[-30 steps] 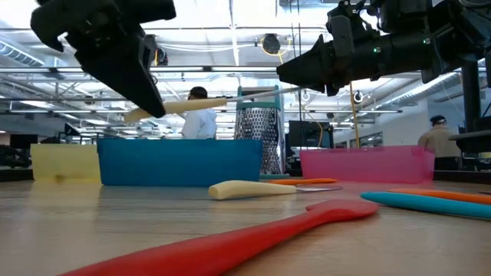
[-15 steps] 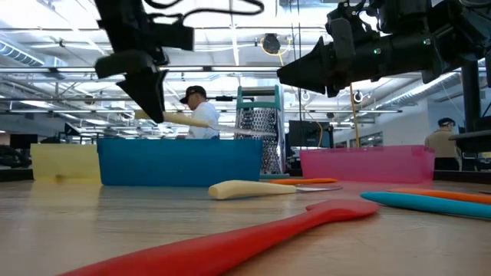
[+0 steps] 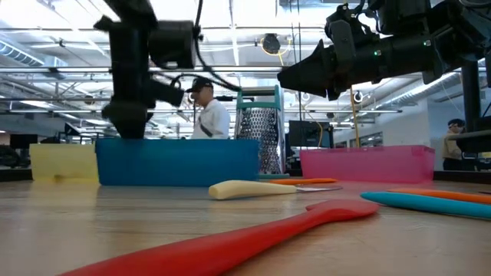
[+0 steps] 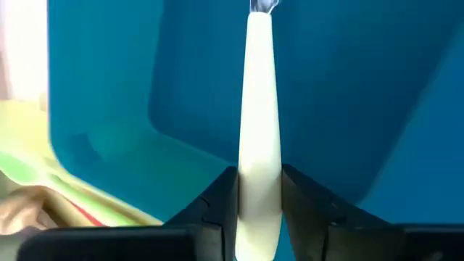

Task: Pick & Place Kitchen Items
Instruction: Put the top left yellow table knife into the blue bin, then put the top yellow table knife into the blue bin

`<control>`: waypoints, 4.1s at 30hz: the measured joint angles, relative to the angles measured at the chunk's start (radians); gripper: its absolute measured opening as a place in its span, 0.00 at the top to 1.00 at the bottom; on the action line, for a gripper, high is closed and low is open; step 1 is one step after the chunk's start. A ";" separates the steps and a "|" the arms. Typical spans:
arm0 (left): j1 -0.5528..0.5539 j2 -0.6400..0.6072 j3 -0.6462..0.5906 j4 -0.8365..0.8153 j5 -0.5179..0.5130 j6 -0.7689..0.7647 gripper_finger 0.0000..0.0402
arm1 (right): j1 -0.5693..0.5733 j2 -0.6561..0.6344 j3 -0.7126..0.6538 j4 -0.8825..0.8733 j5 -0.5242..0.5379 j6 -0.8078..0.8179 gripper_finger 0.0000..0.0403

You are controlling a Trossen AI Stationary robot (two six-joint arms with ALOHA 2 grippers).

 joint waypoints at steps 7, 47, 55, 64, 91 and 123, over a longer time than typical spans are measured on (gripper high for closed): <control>0.069 0.000 -0.109 0.095 -0.001 0.012 0.77 | 0.000 0.000 0.000 0.000 0.000 -0.002 0.61; -0.019 -0.003 0.119 0.169 -0.062 0.150 0.53 | 0.000 0.000 0.000 0.000 0.000 -0.003 0.61; -0.100 -0.005 0.242 0.169 -0.063 0.115 0.53 | 0.000 0.000 0.000 -0.007 0.000 -0.003 0.61; -0.209 0.012 0.242 0.179 -0.053 -0.146 0.53 | 0.000 0.000 0.000 -0.007 0.000 -0.003 0.61; -0.343 0.069 0.241 0.243 -0.104 -0.247 0.53 | 0.021 0.012 0.000 -0.152 -0.464 -0.110 0.61; -0.341 0.076 0.241 0.245 -0.108 -0.079 0.53 | 0.064 0.418 0.233 -0.187 -0.497 -0.100 0.53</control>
